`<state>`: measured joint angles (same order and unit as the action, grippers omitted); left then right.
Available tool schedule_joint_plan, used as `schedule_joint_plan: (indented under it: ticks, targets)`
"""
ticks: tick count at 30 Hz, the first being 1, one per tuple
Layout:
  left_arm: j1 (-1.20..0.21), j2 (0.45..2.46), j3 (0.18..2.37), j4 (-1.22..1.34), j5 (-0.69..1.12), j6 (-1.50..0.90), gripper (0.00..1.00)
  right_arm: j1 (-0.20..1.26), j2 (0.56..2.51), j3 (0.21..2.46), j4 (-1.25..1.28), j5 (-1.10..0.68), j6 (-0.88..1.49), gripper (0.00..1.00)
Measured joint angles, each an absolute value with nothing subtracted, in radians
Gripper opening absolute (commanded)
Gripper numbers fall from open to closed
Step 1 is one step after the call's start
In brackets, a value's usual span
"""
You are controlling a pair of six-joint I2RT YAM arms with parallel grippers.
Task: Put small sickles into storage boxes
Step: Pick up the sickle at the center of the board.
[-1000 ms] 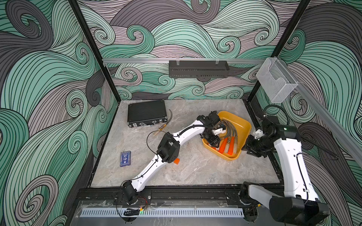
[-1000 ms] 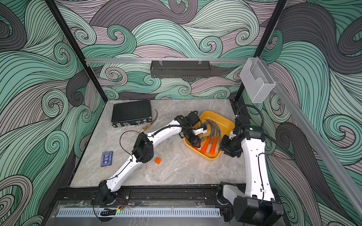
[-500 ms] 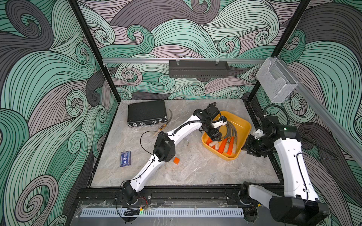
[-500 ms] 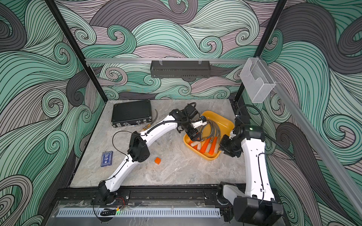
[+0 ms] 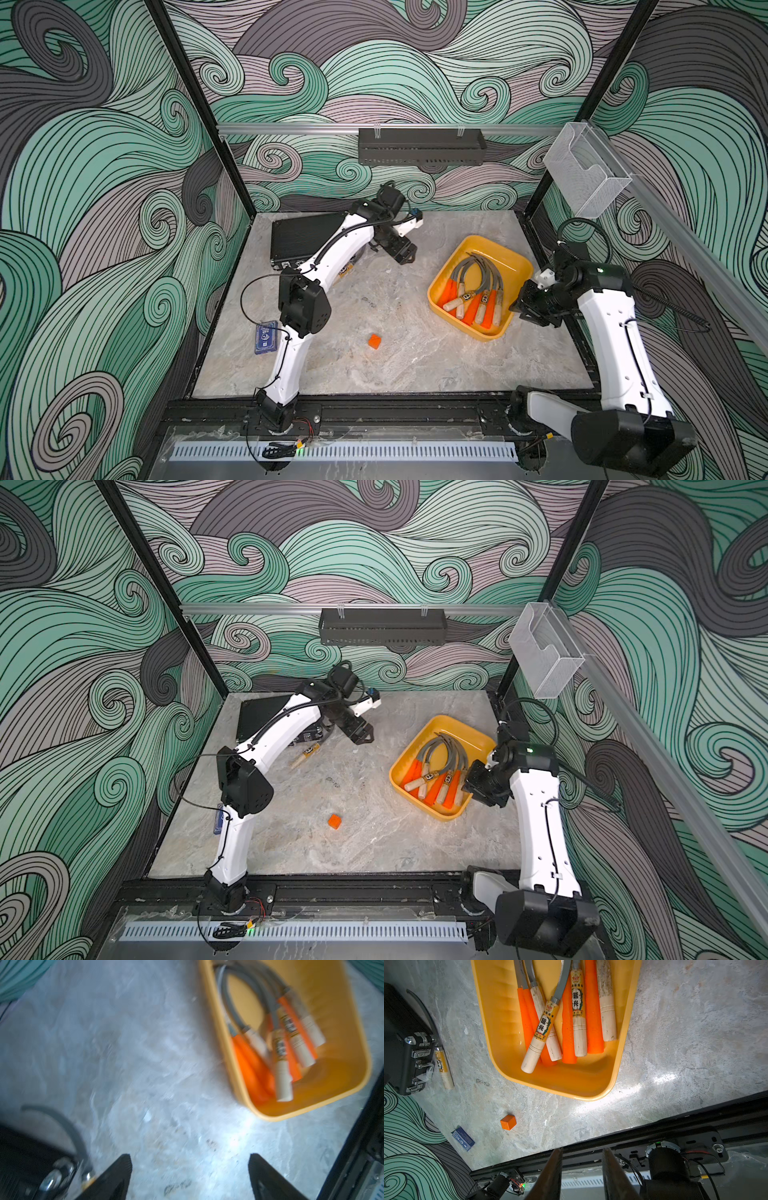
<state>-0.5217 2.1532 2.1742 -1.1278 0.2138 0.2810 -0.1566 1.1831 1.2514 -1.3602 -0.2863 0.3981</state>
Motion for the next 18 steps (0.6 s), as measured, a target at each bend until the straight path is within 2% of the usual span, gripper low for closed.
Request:
schedule_joint_plan:
  ticks: [4,8,18]
  targets:
    - [-0.4,2.069,1.872,-1.12,0.174,0.311,0.86,-0.15,1.225,1.237,-1.312,-0.296,0.412,0.34]
    - [-0.329,2.031,1.672,-1.105,0.129,0.335,0.86,-0.124,1.265,1.237,-1.267,-0.295,0.427,0.34]
    - [-0.254,2.02,1.636,-1.013,0.081,0.338,0.84,-0.044,1.363,1.275,-1.218,-0.288,0.455,0.33]
